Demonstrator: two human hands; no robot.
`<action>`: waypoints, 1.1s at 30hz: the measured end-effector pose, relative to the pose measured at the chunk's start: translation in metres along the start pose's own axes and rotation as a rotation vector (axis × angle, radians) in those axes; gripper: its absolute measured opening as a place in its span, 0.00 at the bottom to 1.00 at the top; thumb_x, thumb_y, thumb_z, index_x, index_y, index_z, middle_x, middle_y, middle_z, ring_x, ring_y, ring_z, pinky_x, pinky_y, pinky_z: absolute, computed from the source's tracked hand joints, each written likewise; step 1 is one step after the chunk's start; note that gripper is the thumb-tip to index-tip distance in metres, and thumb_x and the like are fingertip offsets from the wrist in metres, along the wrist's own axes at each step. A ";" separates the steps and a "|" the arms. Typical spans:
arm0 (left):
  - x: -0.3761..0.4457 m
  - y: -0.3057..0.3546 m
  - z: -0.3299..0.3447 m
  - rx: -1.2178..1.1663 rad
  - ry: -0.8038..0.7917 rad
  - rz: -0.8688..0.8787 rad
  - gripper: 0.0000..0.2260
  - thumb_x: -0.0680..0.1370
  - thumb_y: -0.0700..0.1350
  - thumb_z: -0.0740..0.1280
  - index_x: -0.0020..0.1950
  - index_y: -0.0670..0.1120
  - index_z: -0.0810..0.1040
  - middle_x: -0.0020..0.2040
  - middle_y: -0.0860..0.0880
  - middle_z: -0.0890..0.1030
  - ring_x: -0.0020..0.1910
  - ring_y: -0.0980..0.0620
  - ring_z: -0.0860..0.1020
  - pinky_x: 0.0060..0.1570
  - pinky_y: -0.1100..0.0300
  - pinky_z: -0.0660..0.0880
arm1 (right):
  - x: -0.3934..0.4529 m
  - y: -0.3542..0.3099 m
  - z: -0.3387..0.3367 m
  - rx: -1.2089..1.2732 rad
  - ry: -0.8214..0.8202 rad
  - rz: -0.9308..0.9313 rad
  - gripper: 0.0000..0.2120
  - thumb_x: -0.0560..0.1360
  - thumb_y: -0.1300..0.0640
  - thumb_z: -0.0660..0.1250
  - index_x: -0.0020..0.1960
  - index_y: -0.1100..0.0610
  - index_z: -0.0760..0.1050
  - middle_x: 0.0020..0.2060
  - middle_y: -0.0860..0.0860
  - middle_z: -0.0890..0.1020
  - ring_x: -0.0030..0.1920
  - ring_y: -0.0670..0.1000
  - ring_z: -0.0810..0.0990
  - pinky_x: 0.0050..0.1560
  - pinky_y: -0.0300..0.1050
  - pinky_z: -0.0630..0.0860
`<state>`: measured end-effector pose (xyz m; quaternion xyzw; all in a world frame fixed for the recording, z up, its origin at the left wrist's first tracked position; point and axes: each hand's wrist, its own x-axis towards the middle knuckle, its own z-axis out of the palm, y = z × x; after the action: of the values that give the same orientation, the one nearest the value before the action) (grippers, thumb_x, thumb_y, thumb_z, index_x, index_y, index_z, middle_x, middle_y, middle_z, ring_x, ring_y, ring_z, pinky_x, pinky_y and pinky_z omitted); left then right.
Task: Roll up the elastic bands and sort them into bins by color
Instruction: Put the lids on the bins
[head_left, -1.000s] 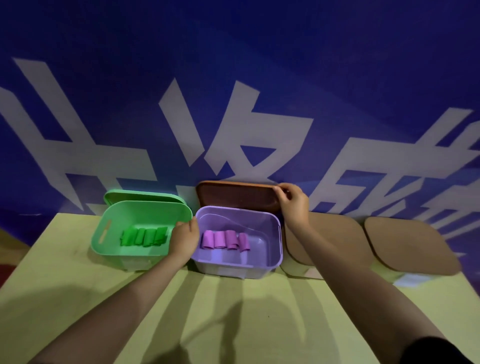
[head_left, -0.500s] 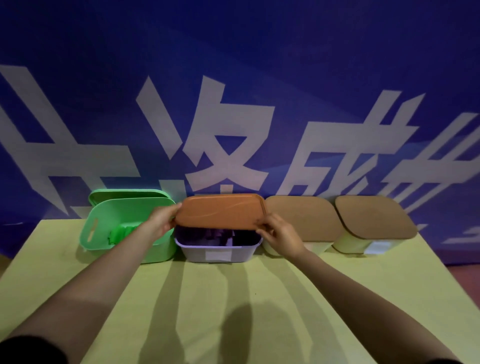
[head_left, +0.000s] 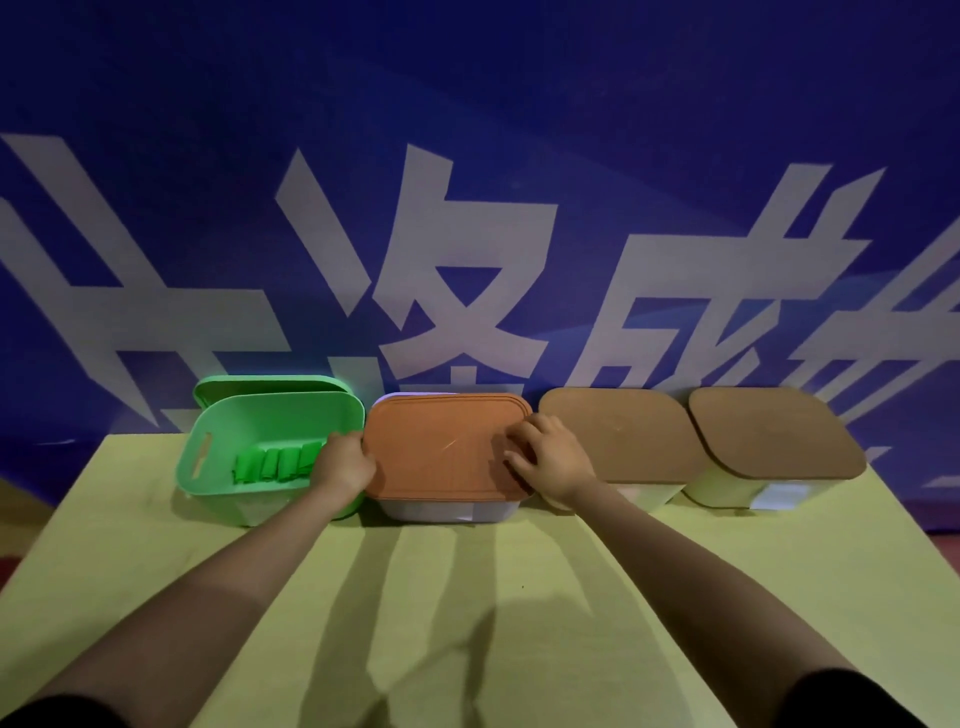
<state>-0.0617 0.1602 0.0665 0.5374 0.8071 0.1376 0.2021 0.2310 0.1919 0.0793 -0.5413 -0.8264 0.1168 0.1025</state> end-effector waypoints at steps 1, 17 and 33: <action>0.002 0.002 0.001 0.007 0.012 0.005 0.13 0.76 0.40 0.62 0.57 0.40 0.80 0.52 0.35 0.79 0.49 0.37 0.79 0.45 0.53 0.75 | 0.006 -0.002 0.004 -0.038 -0.064 0.013 0.24 0.77 0.40 0.59 0.69 0.50 0.68 0.67 0.50 0.70 0.65 0.53 0.68 0.63 0.50 0.69; 0.036 0.010 0.015 -0.069 0.131 -0.033 0.16 0.78 0.48 0.64 0.63 0.42 0.76 0.55 0.38 0.74 0.47 0.38 0.77 0.43 0.54 0.72 | 0.025 -0.009 0.047 0.187 0.175 0.217 0.30 0.77 0.38 0.51 0.74 0.51 0.61 0.74 0.49 0.64 0.75 0.53 0.59 0.75 0.55 0.58; 0.028 0.025 0.026 -0.319 0.157 -0.054 0.13 0.77 0.45 0.64 0.60 0.46 0.79 0.63 0.44 0.75 0.63 0.44 0.71 0.61 0.52 0.69 | 0.011 -0.019 0.048 0.664 0.376 0.374 0.24 0.78 0.57 0.65 0.72 0.55 0.64 0.71 0.51 0.64 0.68 0.47 0.67 0.67 0.42 0.66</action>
<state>-0.0387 0.1957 0.0496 0.4643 0.8024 0.3000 0.2250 0.1960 0.1909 0.0403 -0.6314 -0.5982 0.2928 0.3971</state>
